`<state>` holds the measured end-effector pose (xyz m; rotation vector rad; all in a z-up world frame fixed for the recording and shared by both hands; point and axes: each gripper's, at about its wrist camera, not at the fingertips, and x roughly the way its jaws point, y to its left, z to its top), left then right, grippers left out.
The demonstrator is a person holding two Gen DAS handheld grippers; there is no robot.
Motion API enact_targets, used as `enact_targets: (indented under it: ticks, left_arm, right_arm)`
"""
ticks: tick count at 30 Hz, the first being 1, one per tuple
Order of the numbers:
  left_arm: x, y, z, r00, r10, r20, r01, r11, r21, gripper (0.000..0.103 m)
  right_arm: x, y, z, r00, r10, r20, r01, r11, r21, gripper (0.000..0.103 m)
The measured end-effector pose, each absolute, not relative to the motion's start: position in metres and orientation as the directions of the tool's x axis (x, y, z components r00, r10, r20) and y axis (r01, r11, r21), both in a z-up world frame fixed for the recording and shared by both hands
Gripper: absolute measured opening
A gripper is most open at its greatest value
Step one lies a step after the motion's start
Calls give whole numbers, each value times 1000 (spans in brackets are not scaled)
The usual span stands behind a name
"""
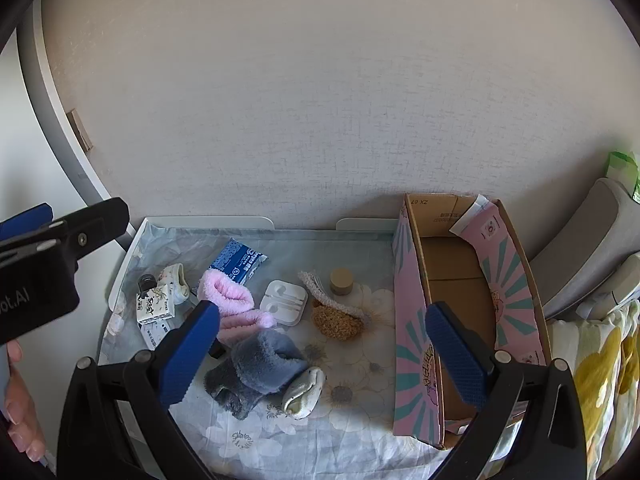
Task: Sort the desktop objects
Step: 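Move both tools toward the items on the white tray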
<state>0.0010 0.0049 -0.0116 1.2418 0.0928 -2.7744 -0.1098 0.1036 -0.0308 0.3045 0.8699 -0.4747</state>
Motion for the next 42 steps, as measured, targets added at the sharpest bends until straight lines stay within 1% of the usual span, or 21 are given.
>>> enact_targets:
  ticks: [5, 8, 14, 20, 21, 32, 36, 42]
  left_arm:
    - [2, 4, -13, -655, -84, -751, 143, -990, -14, 103]
    - [2, 4, -13, -645, -135, -752, 212, -977, -6, 103]
    - [3, -1, -14, -639, -147, -755, 245, -969, -18, 103]
    - [3, 2, -15, -639, -148, -755, 242, -970, -14, 103]
    - [4, 3, -16, -623, -204, -755, 318, -948, -5, 103]
    - [1, 1, -18, -611, -213, -762, 337, -941, -7, 103]
    - [4, -8, -21, -603, -230, -764, 362, -932, -5, 103]
    - [22, -54, -24, -576, -316, -754, 474, -880, 7, 103]
  right_arm:
    - [-110, 104, -31, 554, -264, -789, 507, 859, 69, 103]
    - [-110, 104, -31, 555, -259, -790, 501, 863, 70, 103]
    - [-111, 104, -32, 560, -246, -791, 488, 869, 76, 103]
    - [-110, 103, -32, 563, -233, -793, 476, 875, 82, 103]
    - [-111, 103, -32, 565, -230, -793, 473, 877, 82, 103]
    - [-108, 104, -37, 565, -194, -802, 435, 896, 90, 103]
    - [-108, 104, -38, 565, -181, -805, 420, 903, 92, 103]
    - [-109, 102, -41, 569, -151, -808, 381, 920, 96, 103]
